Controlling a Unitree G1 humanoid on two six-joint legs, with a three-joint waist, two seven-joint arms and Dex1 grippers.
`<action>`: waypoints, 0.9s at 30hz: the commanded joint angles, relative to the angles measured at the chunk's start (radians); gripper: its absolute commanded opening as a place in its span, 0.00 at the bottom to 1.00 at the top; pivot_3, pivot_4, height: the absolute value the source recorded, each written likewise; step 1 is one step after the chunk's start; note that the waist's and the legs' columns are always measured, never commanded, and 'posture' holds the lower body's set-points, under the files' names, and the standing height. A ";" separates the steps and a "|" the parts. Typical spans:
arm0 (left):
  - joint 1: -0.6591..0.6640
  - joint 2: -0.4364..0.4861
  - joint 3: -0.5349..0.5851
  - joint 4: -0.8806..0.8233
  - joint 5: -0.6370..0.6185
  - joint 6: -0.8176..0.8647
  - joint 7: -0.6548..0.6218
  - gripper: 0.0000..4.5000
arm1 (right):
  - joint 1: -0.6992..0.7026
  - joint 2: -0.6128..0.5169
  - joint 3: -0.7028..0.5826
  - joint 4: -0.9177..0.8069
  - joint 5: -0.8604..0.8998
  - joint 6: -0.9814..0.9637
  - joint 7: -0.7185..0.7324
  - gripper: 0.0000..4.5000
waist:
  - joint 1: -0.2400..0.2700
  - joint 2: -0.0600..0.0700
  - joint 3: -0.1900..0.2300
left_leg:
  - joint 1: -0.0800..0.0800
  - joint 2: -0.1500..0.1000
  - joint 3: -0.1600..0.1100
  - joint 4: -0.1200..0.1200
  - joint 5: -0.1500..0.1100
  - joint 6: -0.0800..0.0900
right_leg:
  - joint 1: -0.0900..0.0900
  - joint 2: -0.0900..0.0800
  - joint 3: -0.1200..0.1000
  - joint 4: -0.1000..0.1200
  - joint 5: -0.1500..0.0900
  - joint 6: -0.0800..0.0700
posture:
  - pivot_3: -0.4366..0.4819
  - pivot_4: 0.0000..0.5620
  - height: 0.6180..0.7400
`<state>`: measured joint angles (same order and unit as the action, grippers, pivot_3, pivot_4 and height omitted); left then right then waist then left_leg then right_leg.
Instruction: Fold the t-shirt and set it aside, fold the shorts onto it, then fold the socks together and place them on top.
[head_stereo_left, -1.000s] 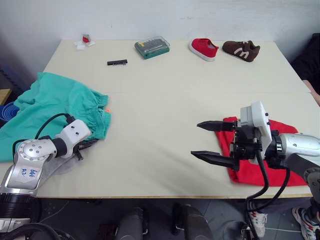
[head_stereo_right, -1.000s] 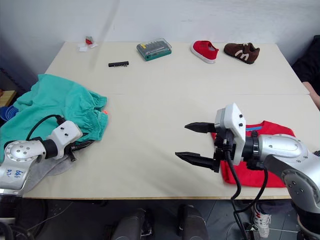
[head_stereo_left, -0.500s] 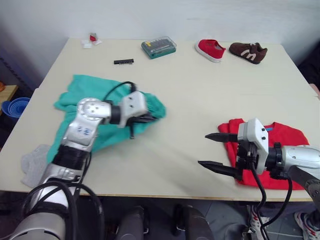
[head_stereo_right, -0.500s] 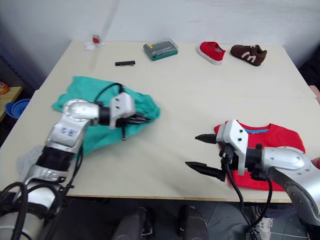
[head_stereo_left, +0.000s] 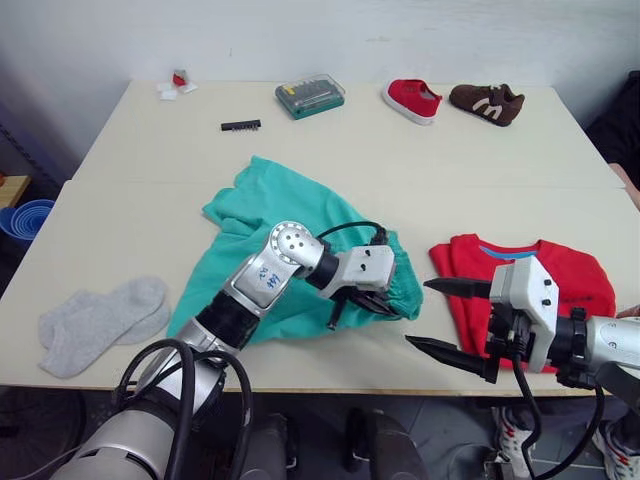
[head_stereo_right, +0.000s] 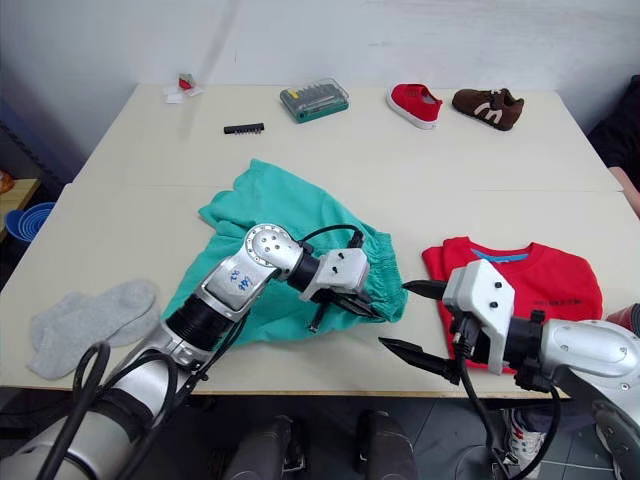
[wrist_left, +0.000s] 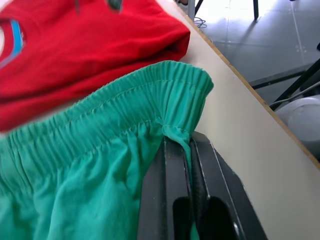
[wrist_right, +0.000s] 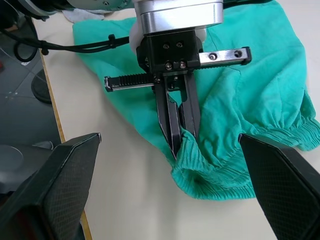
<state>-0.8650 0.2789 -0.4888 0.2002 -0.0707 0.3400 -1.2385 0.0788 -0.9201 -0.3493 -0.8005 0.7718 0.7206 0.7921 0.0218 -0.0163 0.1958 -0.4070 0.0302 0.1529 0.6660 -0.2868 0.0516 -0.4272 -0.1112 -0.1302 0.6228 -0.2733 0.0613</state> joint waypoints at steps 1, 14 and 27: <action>0.001 0.033 0.066 -0.097 -0.053 0.077 -0.004 0.20 | 0.005 -0.024 0.027 -0.028 -0.067 -0.052 0.006 1.00 | 0.002 0.000 0.000 | 0.000 0.000 0.000 0.000 0.000 -0.001 | 0.000 0.000 0.000 0.000 0.000 0.000 | 0.48 0.27 1.00; 0.335 0.619 0.315 -0.303 -0.142 -0.058 -0.221 0.83 | -0.035 -0.085 0.321 0.098 -0.494 -0.412 0.113 1.00 | -0.025 0.000 0.000 | 0.002 0.000 0.000 -0.002 0.004 -0.010 | -0.001 0.000 0.000 0.003 -0.004 -0.003 | 0.48 0.27 1.00; 0.839 0.786 0.631 -0.423 -0.146 -0.223 -0.072 0.83 | -0.119 -0.005 0.453 0.334 -0.723 -0.735 0.134 1.00 | -0.010 0.000 0.000 | 0.001 0.001 -0.003 -0.002 0.001 -0.012 | -0.001 -0.003 -0.003 0.003 -0.006 -0.006 | 0.48 0.27 1.00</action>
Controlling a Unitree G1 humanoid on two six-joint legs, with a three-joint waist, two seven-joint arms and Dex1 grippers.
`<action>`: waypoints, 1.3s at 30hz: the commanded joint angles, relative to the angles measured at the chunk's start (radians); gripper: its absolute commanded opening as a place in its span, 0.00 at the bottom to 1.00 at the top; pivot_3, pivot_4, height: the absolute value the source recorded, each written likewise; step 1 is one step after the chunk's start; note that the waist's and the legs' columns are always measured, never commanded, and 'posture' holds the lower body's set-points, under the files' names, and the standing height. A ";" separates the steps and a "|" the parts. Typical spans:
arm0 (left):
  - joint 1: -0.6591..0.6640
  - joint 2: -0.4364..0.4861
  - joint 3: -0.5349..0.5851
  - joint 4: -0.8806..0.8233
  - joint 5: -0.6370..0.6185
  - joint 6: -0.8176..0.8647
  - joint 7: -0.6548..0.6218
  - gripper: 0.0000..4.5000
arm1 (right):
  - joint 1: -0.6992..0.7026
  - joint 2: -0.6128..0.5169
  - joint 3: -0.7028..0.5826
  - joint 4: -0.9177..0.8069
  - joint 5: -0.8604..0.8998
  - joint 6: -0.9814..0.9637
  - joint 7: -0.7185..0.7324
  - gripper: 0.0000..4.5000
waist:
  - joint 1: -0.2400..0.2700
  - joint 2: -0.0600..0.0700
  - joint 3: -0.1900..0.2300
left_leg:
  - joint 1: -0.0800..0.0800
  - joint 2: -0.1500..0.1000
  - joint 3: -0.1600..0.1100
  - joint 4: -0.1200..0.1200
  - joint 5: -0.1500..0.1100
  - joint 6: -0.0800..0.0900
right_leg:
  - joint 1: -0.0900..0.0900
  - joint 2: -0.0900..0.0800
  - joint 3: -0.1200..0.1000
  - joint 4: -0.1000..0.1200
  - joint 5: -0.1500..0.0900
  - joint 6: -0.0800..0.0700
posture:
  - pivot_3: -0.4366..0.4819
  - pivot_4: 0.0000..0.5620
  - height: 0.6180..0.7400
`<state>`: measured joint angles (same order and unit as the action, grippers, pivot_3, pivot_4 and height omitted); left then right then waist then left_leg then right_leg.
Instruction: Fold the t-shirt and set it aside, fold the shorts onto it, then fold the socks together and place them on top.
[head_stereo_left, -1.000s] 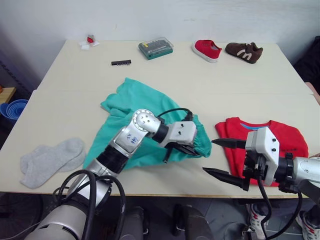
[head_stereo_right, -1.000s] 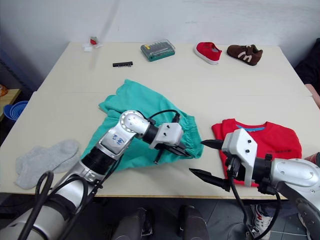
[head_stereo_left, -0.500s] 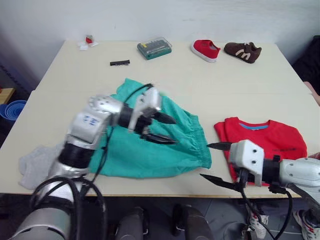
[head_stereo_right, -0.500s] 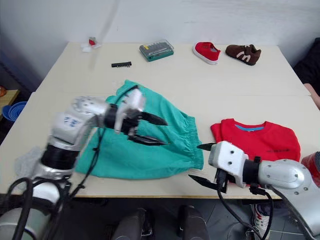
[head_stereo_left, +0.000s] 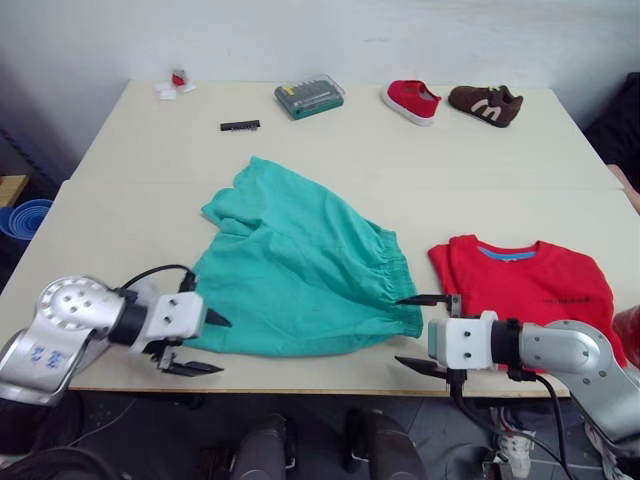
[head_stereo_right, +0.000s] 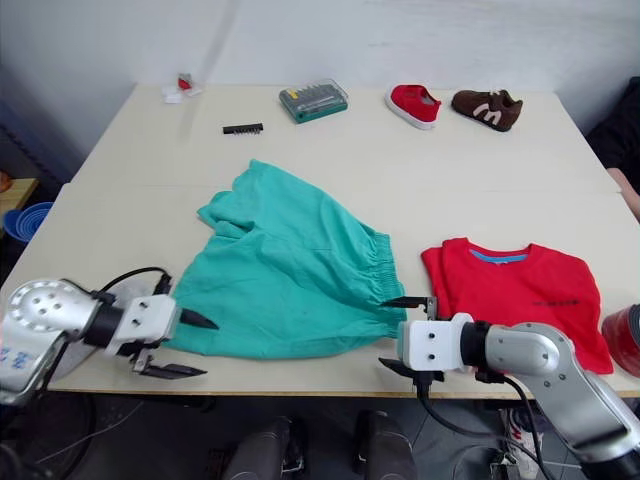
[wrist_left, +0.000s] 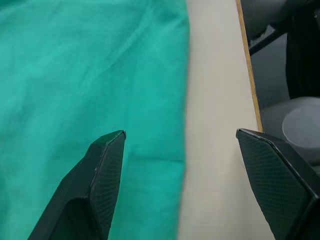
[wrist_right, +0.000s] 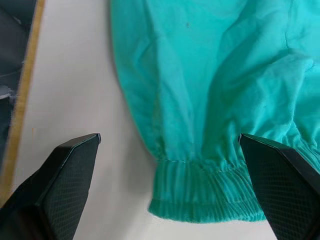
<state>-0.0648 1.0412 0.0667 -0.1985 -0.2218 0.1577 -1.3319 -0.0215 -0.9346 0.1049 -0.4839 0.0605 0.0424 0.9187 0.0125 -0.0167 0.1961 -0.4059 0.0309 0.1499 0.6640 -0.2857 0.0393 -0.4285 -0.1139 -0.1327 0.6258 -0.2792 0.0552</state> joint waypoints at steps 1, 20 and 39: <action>0.061 0.027 0.093 -0.011 0.016 -0.061 0.035 0.83 | -0.025 0.011 0.003 0.034 -0.018 -0.075 0.012 1.00 | -0.002 0.000 0.000 | 0.000 0.000 0.000 0.000 0.000 0.000 | 0.000 0.000 0.000 0.000 0.000 -0.001 | 0.48 0.27 1.00; 0.048 0.021 0.030 0.308 0.203 -0.394 0.206 0.02 | -0.087 0.101 0.057 0.157 -0.060 -0.164 0.031 0.23 | -0.013 0.008 -0.003 | 0.004 0.001 0.000 -0.002 -0.002 -0.001 | 0.001 0.000 -0.001 0.004 0.000 -0.002 | 0.48 0.27 1.00; -1.285 -0.303 -0.025 1.071 0.251 -0.527 0.726 0.00 | -0.757 0.061 -0.232 0.477 -0.063 0.021 -0.374 0.01 | 0.006 0.000 0.002 | -0.004 -0.002 0.002 0.002 0.010 0.006 | -0.001 0.001 -0.001 0.001 0.012 0.004 | 0.48 0.27 1.00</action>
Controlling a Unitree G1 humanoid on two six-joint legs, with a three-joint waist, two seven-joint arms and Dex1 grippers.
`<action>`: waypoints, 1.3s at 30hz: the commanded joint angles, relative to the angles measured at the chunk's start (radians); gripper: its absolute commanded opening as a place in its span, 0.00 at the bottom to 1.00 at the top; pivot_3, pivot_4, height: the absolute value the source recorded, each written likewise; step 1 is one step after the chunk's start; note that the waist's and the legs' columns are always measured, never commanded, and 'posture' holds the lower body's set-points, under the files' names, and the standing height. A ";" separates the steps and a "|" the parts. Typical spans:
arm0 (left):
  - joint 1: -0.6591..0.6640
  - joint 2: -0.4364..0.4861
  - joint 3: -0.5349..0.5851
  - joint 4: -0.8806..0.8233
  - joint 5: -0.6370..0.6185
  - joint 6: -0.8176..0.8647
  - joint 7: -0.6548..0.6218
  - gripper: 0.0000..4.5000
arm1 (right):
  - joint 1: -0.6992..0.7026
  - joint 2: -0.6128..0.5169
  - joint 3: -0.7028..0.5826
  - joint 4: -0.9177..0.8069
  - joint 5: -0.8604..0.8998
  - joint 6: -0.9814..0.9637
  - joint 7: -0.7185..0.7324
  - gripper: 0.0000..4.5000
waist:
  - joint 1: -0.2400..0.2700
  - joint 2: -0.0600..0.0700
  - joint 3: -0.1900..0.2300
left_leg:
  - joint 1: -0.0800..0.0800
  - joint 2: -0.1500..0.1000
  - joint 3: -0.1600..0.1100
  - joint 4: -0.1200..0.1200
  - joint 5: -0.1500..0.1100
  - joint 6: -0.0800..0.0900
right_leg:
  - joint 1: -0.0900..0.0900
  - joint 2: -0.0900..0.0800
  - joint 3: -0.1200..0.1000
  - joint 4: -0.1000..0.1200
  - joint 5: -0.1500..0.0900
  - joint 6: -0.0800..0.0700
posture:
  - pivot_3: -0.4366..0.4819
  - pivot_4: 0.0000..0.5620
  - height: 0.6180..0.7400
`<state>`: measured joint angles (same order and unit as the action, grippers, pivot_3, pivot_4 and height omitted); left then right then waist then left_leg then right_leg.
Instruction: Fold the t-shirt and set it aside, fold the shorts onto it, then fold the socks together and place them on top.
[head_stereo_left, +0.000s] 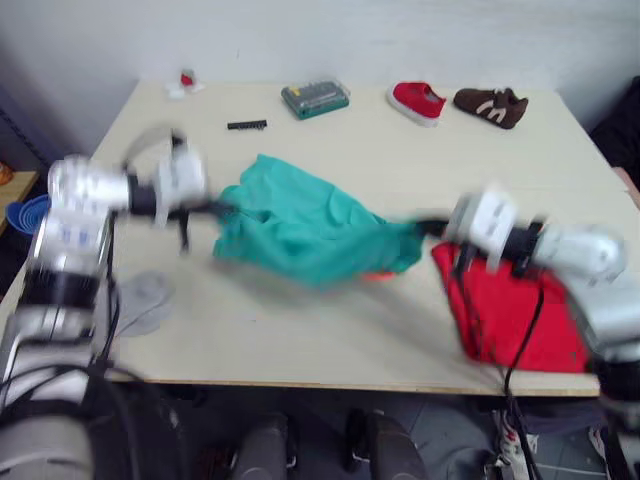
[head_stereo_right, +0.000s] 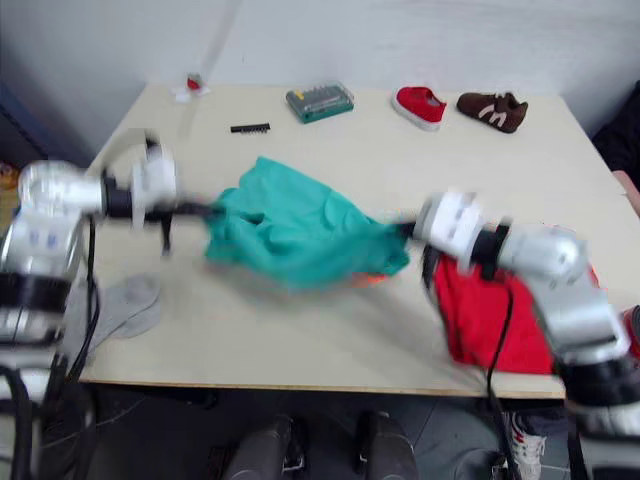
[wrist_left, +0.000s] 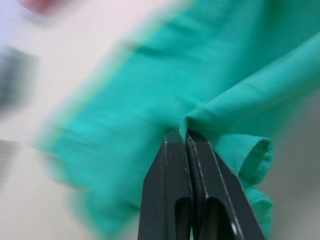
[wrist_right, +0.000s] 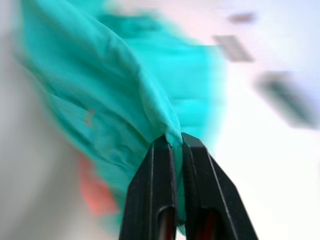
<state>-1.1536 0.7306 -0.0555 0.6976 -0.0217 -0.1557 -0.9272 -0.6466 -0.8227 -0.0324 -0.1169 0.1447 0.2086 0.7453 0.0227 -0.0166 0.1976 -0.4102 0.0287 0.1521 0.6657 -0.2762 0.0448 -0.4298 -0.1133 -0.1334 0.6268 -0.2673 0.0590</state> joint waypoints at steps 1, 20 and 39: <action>-0.272 0.012 0.120 0.229 0.055 -0.288 0.401 0.00 | -0.183 -0.077 -0.112 0.140 -0.211 -0.225 -0.270 0.01 | -0.011 0.000 0.000 | -0.003 0.000 0.002 0.000 0.000 0.000 | -0.004 0.000 0.000 0.000 0.000 0.001 | 0.48 0.27 1.00; 0.668 0.417 0.229 -0.616 -0.441 0.465 -0.478 0.00 | 0.545 -0.120 -0.044 -0.516 0.405 0.161 0.214 0.01 | -0.056 -0.005 0.004 | 0.008 0.004 0.021 0.001 -0.009 0.000 | -0.007 -0.002 -0.010 0.005 -0.005 -0.002 | 0.48 0.27 1.00; 1.545 0.904 0.623 -0.855 -0.781 0.599 -0.687 0.00 | 0.783 -0.130 -0.046 -0.527 0.597 0.328 0.378 0.01 | -0.020 -0.005 0.001 | 0.006 0.010 0.018 -0.001 -0.013 -0.012 | -0.010 -0.001 -0.014 0.002 -0.008 -0.015 | 0.48 0.27 1.00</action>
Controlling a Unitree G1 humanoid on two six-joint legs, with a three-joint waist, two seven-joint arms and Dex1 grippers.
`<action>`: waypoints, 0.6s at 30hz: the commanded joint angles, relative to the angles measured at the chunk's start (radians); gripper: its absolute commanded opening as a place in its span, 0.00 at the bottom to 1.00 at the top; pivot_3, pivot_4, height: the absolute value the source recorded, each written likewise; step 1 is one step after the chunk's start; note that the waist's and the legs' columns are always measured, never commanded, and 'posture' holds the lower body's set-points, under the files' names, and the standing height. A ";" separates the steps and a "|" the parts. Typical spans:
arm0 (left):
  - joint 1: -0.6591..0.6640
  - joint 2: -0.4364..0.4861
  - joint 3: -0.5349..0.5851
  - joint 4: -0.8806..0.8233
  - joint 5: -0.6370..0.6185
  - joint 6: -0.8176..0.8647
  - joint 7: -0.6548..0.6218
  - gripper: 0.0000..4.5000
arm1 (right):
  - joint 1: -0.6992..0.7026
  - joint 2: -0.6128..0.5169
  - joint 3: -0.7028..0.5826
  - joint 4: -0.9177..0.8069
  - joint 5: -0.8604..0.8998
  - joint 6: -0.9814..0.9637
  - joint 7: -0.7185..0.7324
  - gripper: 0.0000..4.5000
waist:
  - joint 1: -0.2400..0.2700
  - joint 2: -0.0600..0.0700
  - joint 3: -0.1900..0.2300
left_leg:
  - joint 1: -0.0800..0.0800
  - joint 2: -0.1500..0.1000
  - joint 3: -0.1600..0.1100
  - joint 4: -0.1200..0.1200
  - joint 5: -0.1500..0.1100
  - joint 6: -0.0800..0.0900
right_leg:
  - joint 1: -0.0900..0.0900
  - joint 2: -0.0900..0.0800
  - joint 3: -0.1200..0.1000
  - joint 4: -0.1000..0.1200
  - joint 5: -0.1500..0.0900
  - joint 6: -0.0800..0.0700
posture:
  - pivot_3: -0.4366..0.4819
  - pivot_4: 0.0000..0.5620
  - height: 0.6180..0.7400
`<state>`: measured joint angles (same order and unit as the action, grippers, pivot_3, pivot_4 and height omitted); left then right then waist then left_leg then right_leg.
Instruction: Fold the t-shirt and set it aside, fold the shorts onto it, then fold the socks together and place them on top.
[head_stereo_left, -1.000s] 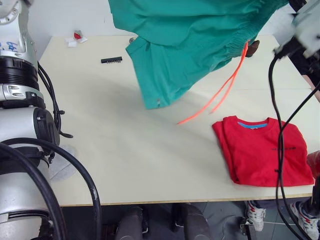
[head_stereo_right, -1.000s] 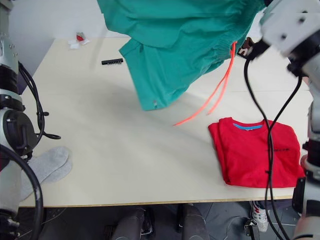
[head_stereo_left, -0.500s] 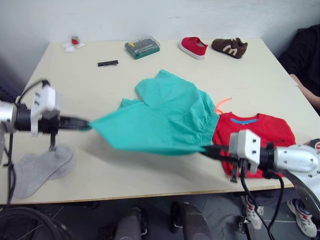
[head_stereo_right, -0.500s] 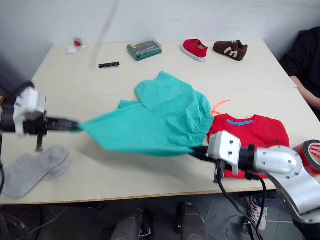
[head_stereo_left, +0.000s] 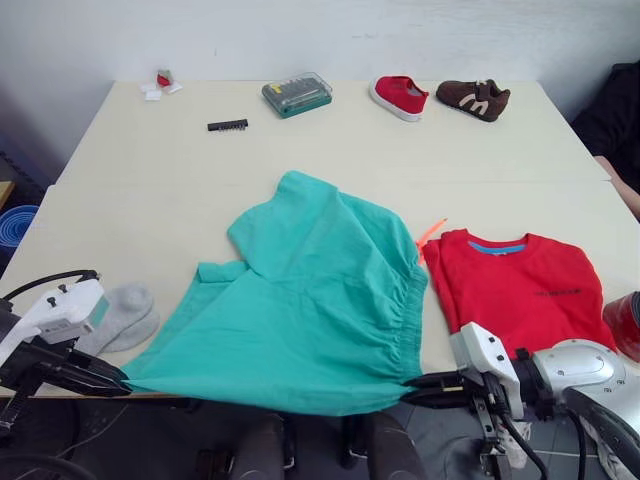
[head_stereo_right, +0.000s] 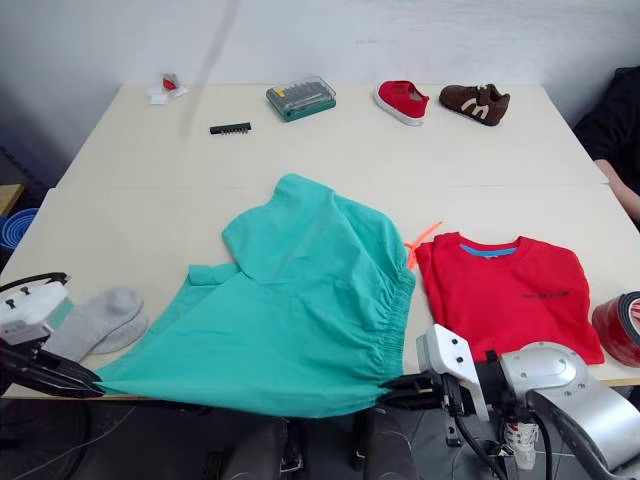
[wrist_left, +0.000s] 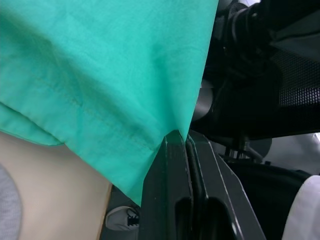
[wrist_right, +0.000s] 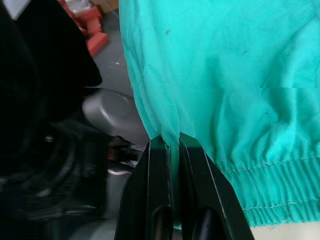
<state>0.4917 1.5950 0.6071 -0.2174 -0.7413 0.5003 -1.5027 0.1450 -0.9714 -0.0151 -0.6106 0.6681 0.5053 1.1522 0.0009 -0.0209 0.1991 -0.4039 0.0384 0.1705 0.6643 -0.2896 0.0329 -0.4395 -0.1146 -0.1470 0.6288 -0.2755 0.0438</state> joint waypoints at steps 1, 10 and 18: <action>-0.311 0.007 -0.185 0.103 -0.046 -0.085 -0.072 0.00 | -0.032 0.038 -0.085 -0.014 0.108 0.054 -0.062 0.01 | 0.001 0.000 0.000 | 0.000 0.000 0.000 0.000 0.000 0.000 | 0.000 0.000 0.000 0.000 0.000 0.000 | 0.48 0.27 1.00; -1.707 -0.730 -0.763 0.921 0.481 -0.324 0.113 0.00 | -0.138 0.171 -0.235 0.071 0.351 0.231 -0.313 0.01 | 0.050 -0.001 -0.008 | 0.001 -0.001 0.000 0.004 0.006 0.008 | 0.008 0.012 0.000 -0.001 0.007 0.004 | 0.48 0.27 1.00; -1.975 -1.051 -0.776 1.433 0.706 -0.720 0.462 0.00 | -0.170 0.280 -0.312 0.123 0.345 0.265 -0.594 0.01 | 0.008 -0.003 -0.008 | -0.004 -0.001 0.005 0.015 -0.006 0.022 | 0.008 0.004 0.002 -0.005 0.011 0.013 | 0.48 0.27 1.00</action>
<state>-1.4498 0.5567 -0.1754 1.1582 -0.0786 -0.1600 -1.1237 -0.0180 -0.7003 -0.2921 -0.4916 1.0279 0.7746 0.6048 0.0086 -0.0239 0.1911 -0.4081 0.0371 0.1762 0.6799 -0.2956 0.0552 -0.4317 -0.1111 -0.1447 0.6231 -0.2634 0.0585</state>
